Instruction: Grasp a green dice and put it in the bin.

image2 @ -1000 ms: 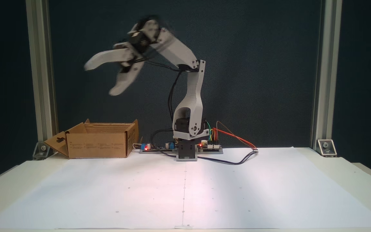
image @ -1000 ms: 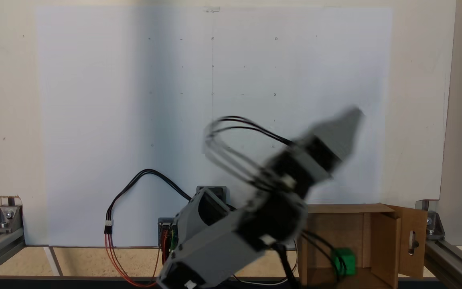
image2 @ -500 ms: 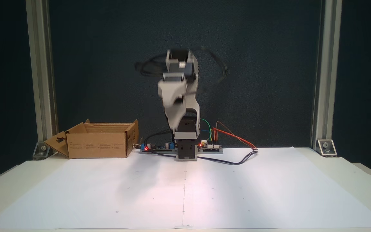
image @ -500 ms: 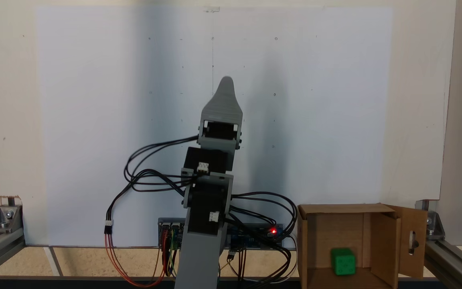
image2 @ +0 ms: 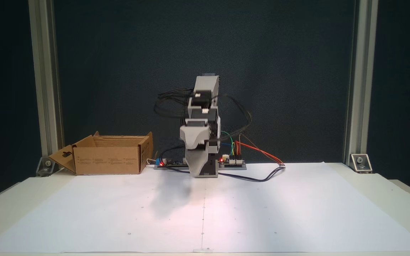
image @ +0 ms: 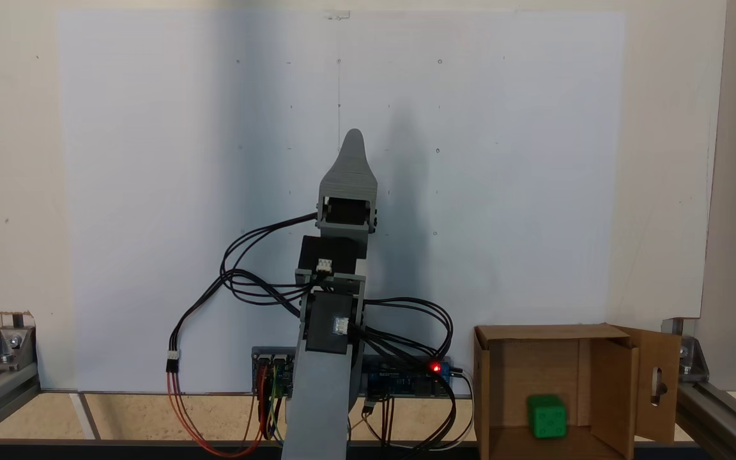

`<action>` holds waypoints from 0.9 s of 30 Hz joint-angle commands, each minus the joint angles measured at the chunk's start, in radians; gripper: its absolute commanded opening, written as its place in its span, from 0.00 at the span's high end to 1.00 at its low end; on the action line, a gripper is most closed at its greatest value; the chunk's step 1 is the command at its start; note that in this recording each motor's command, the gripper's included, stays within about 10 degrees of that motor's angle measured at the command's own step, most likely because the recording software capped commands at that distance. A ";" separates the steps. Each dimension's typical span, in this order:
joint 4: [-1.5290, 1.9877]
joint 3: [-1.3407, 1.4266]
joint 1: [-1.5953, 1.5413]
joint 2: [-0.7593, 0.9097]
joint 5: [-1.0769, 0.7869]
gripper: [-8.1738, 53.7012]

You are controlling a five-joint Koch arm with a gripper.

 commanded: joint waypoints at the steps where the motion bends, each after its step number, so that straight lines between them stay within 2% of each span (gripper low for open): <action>1: -0.164 0.009 0.000 0.107 0.025 0.16; 27: -1.227 0.525 0.000 0.110 0.002 0.16</action>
